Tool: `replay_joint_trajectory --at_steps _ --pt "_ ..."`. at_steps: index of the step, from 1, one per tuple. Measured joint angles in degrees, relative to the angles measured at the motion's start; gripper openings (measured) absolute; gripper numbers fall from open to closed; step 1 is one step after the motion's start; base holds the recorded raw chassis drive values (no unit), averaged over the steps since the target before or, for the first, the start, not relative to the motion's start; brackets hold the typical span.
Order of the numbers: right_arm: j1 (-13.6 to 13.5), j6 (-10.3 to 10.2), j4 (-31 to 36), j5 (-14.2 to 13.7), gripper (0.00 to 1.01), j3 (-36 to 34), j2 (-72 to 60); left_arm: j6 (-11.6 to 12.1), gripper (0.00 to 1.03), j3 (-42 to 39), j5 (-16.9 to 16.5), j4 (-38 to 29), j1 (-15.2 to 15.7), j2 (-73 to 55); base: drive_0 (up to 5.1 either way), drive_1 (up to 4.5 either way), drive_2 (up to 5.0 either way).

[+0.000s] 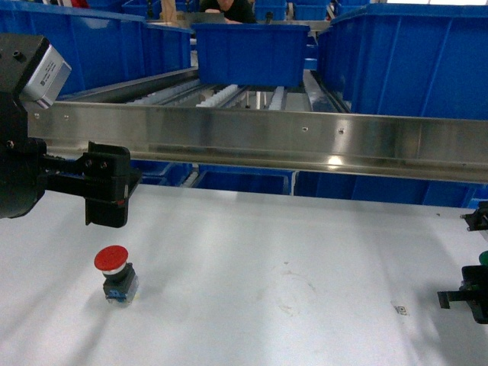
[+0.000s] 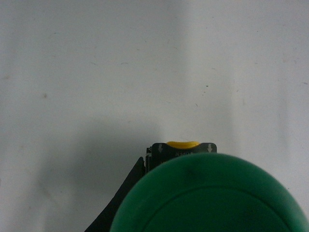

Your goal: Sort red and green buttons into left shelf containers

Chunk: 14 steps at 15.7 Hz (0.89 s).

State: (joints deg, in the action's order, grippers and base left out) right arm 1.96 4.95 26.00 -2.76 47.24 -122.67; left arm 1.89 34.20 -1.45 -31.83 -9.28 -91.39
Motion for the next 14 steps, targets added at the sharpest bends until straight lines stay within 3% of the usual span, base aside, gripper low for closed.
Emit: replay_joint_trajectory --at_steps 4,7,9,12,14 --pt "1.11 0.90 6.67 1.38 0.27 -6.58 5.53 0.00 0.98 0.00 0.02 0.02 0.00 0.00 0.0 0.00 0.0" --pt "0.61 2.93 17.07 4.57 0.27 -16.68 22.05 0.00 0.98 0.00 0.00 0.00 0.00 0.00 0.0 0.00 0.0" --pt "-0.83 2.80 20.28 5.16 0.27 -25.42 35.63 0.00 0.98 0.00 0.00 0.02 0.00 0.00 0.0 0.00 0.0" --pt "-1.60 0.35 13.27 3.15 0.27 -38.91 61.40 0.00 0.98 0.00 0.02 0.02 0.00 0.00 0.0 0.00 0.0" --pt "-0.52 -1.11 -0.87 3.87 0.27 -43.25 80.91 0.00 0.98 0.00 0.00 0.02 0.00 0.00 0.0 0.00 0.0"
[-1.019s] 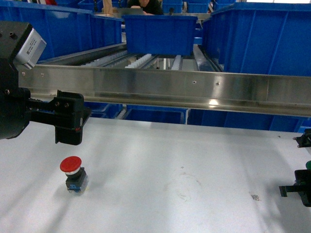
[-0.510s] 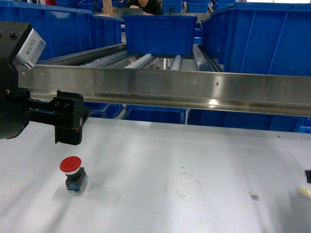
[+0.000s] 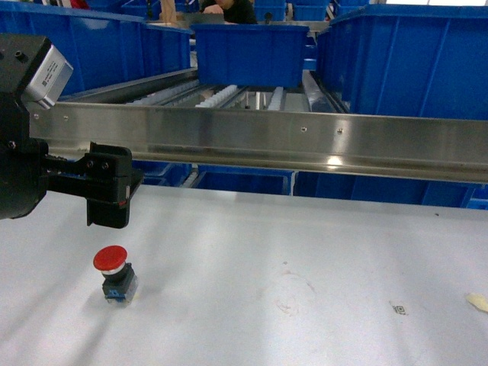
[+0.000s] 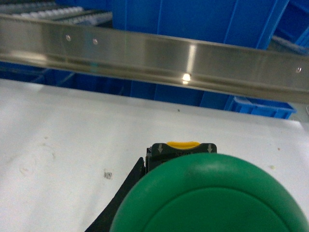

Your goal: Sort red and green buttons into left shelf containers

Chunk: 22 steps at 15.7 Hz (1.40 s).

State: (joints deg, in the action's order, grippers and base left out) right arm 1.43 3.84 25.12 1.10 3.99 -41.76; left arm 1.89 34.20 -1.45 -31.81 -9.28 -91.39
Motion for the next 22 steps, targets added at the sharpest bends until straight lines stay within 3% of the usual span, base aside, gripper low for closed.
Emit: replay_joint_trajectory --at_steps 1,2,4,7,9,11,13,18,22 --pt "1.62 0.04 -3.06 1.46 0.27 -0.11 5.51 0.00 0.98 0.00 0.02 0.00 0.00 0.00 0.0 0.00 0.0" --pt "3.45 0.09 -1.77 1.38 0.27 0.52 6.16 0.00 0.98 0.00 0.02 -0.02 0.00 0.00 0.0 0.00 0.0" --pt "3.45 0.09 -2.01 1.70 0.27 0.26 5.73 -0.85 0.98 0.00 -0.48 0.87 0.46 0.00 0.0 0.00 0.0" --pt "3.45 0.09 -1.99 1.73 0.27 0.26 5.86 -3.52 0.98 -1.16 4.39 0.20 3.15 -3.98 0.0 0.00 0.0" --pt "3.45 0.09 -1.97 1.73 0.27 0.26 5.86 -6.16 0.98 -1.22 5.57 0.90 4.20 -7.56 0.0 0.00 0.0" --pt "3.45 0.09 -1.97 1.70 0.27 0.26 5.86 -7.43 0.98 1.25 3.74 1.77 3.10 -12.13 0.0 0.00 0.0" --pt "3.45 0.09 -1.97 1.73 0.27 0.26 5.86 -7.65 0.98 4.63 4.68 1.05 1.49 -17.22 0.0 0.00 0.0" --pt "3.45 0.09 -1.97 1.73 0.27 0.26 5.86 -9.81 0.98 12.72 8.09 3.85 -2.40 -27.23 0.0 0.00 0.0" --pt "3.45 0.09 -1.97 1.73 0.27 0.26 5.86 -13.77 0.98 13.99 12.07 7.30 -5.29 -28.79 0.0 0.00 0.0"
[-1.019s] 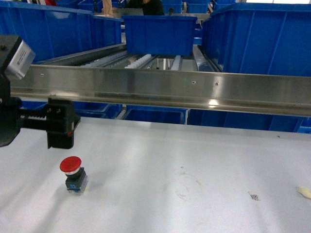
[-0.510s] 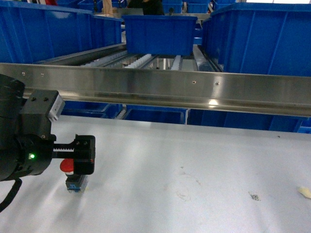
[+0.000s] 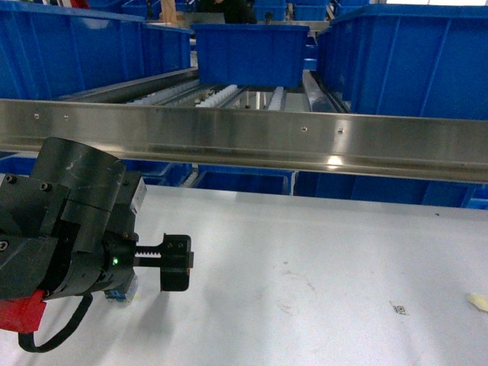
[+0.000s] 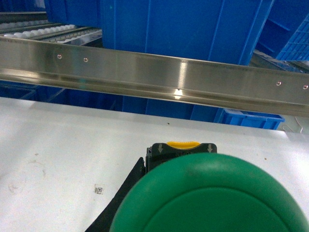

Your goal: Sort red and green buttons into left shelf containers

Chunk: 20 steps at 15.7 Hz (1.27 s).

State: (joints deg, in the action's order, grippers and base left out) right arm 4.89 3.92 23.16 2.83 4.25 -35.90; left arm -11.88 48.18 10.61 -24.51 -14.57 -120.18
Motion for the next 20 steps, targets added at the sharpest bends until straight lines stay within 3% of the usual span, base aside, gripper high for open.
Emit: replay_joint_trajectory --at_steps 4,9,10,14,17,18,20 --pt "0.00 0.00 0.02 0.00 0.27 0.00 0.00 -1.64 0.98 -2.86 0.37 -3.91 1.14 -0.96 0.0 0.00 0.0" --pt "0.00 0.00 0.00 0.00 0.27 0.00 0.00 -0.66 0.94 -5.90 -1.53 -9.46 3.87 -1.49 0.0 0.00 0.0" --pt "0.00 0.00 0.00 0.00 0.27 0.00 0.00 -0.02 0.84 -5.95 -2.01 -9.88 4.31 -1.90 0.0 0.00 0.0" --pt "0.00 0.00 0.00 0.00 0.27 0.00 0.00 0.46 0.69 -6.25 -2.58 -10.64 4.33 -2.54 0.0 0.00 0.0" --pt "0.00 0.00 0.00 0.00 0.27 0.00 0.00 1.42 0.31 -7.02 -2.62 -12.46 3.87 -3.10 0.0 0.00 0.0" --pt "0.00 0.00 0.00 0.00 0.27 0.00 0.00 1.66 0.25 -7.54 -2.67 -14.53 3.82 -3.45 0.0 0.00 0.0" --pt "0.00 0.00 0.00 0.00 0.27 0.00 0.00 2.38 0.25 -8.87 -2.93 -19.47 3.85 -4.76 0.0 0.00 0.0"
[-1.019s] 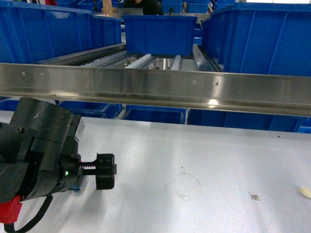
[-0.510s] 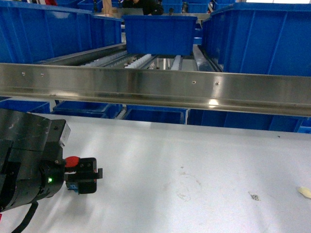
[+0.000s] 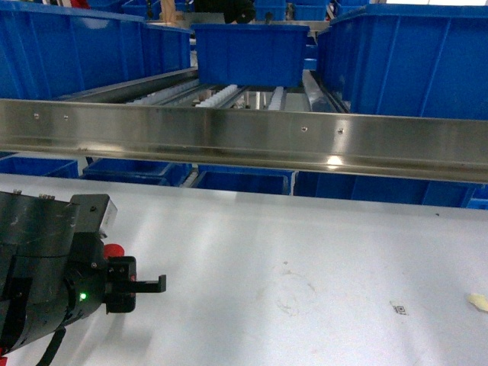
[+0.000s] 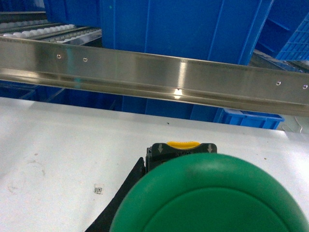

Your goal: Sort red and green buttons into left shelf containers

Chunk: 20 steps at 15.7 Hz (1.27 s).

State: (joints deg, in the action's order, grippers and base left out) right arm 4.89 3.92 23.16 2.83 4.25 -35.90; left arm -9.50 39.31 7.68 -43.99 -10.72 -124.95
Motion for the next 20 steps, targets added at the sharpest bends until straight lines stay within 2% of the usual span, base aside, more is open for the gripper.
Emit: replay_joint_trajectory --at_steps 2,3,6,8,9,10,11,20 --pt "0.00 0.00 0.00 0.00 0.27 0.00 0.00 0.98 0.25 -2.75 -1.57 -0.90 0.48 1.68 0.0 0.00 0.0" --pt "0.00 0.00 0.00 -0.02 0.27 0.00 0.00 1.09 0.25 -5.77 -3.98 -0.17 1.27 5.92 0.0 0.00 0.0" --pt "0.00 0.00 0.00 0.00 0.27 0.00 0.00 3.96 0.25 -13.62 -4.76 -1.05 3.69 26.99 0.0 0.00 0.0" --pt "0.00 0.00 0.00 -0.02 0.27 0.00 0.00 3.93 0.25 -18.69 -4.92 3.52 4.81 41.00 0.0 0.00 0.0" --pt "0.00 0.00 0.00 0.00 0.27 0.00 0.00 4.24 0.25 -22.47 -3.48 4.81 4.42 51.06 0.0 0.00 0.0" --pt "0.00 0.00 0.00 0.00 0.27 0.00 0.00 6.12 0.25 -25.09 0.46 3.85 3.28 63.76 0.0 0.00 0.0" --pt "0.00 0.00 0.00 0.00 0.27 0.00 0.00 6.86 0.25 -25.07 1.16 2.93 3.32 67.82 0.0 0.00 0.0" --pt "0.00 0.00 0.07 -0.02 0.27 -0.04 0.02 7.41 0.25 -25.31 1.33 3.76 3.34 66.88 0.0 0.00 0.0"
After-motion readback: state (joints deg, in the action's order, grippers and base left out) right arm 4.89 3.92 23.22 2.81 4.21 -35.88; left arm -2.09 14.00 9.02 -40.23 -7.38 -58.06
